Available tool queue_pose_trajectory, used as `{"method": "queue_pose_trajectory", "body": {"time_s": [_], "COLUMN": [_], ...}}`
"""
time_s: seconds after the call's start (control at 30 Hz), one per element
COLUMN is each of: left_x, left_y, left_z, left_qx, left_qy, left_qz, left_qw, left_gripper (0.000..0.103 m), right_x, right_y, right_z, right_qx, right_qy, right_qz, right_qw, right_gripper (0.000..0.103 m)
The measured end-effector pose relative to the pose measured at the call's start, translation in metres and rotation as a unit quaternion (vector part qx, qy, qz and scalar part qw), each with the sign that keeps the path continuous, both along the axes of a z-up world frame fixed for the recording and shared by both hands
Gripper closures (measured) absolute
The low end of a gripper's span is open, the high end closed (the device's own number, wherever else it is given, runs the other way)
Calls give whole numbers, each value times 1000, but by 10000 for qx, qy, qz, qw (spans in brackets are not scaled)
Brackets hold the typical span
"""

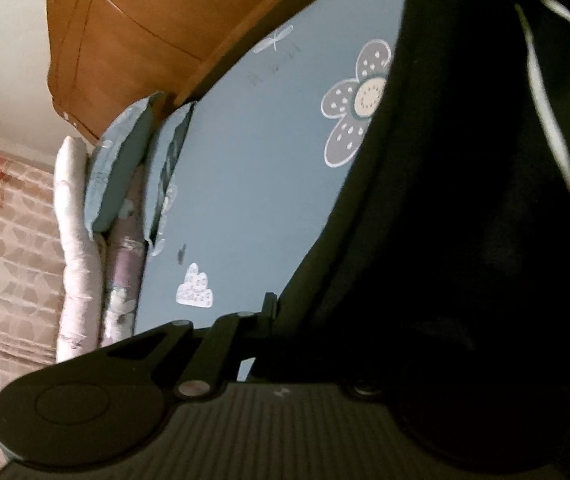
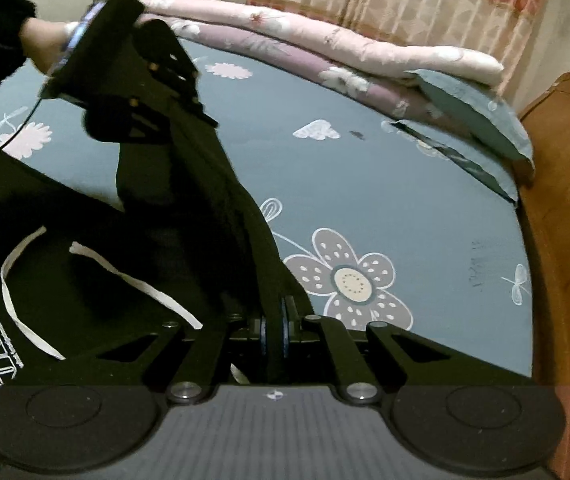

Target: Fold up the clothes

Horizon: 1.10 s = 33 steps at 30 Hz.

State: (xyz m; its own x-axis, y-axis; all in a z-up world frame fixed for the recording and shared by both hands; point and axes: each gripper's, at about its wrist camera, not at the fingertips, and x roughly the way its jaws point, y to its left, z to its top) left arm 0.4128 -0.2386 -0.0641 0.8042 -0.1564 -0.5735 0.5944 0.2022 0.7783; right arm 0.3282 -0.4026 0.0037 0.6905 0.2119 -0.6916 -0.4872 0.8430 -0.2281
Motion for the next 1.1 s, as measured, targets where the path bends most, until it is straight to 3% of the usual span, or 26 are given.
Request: {"method": "queue_pose_trajectory", "body": {"time_s": [0.47, 0.77, 1.1], "left_x": [-123, -186, -204], "left_y": [12, 8, 0], "left_z": [46, 12, -33], "left_qx": [-230, 107, 111], "left_qy": [-52, 111, 644], "left_qz": [-494, -1045, -1071], "left_qw": [9985, 9944, 9921], "left_gripper": [101, 101, 101], "right_x": [-58, -92, -100], "right_y": [0, 9, 18], "right_z": [22, -3, -54], "right_qx": [-251, -658, -1008], "right_qy": [-375, -138, 314], "right_qz": [-172, -17, -4], "right_qw": [9988, 9977, 9944], "right_gripper": [95, 95, 95]}}
